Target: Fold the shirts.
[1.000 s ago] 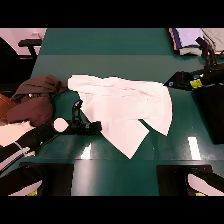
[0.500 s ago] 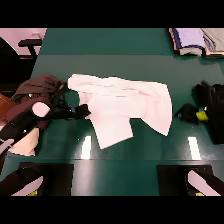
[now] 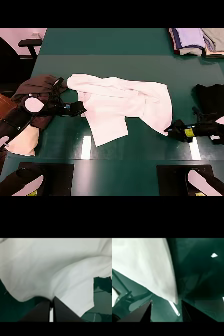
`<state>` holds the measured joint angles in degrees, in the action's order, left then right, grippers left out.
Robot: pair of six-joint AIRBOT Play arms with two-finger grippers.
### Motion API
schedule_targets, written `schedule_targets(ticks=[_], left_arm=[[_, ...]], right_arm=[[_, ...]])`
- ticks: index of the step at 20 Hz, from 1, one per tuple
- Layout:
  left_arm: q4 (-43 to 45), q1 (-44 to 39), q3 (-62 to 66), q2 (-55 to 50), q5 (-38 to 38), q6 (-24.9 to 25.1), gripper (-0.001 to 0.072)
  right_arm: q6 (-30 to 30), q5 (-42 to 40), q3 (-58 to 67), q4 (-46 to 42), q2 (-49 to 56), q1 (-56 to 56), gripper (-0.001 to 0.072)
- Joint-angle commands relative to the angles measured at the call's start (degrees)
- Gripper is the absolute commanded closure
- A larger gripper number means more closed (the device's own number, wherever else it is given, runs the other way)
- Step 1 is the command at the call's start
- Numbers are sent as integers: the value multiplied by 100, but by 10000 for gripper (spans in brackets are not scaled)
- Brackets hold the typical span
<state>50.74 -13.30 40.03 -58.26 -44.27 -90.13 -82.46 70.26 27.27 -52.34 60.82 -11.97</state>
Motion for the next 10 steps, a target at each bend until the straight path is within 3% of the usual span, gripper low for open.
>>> schedule_targets(ticks=[1,2,5,10], left_arm=[[9,13,9,4,-81,15,681],[20,13,11,7,-131,20,681],[306,13,50,262,-179,11,682],[1047,614,1508,1217,-1440,17,681]], right_arm=[[13,-407,280,85,549,479,340],[13,-431,448,76,715,632,457],[15,-306,968,59,920,1047,697],[17,474,2625,-146,-44,1182,698]])
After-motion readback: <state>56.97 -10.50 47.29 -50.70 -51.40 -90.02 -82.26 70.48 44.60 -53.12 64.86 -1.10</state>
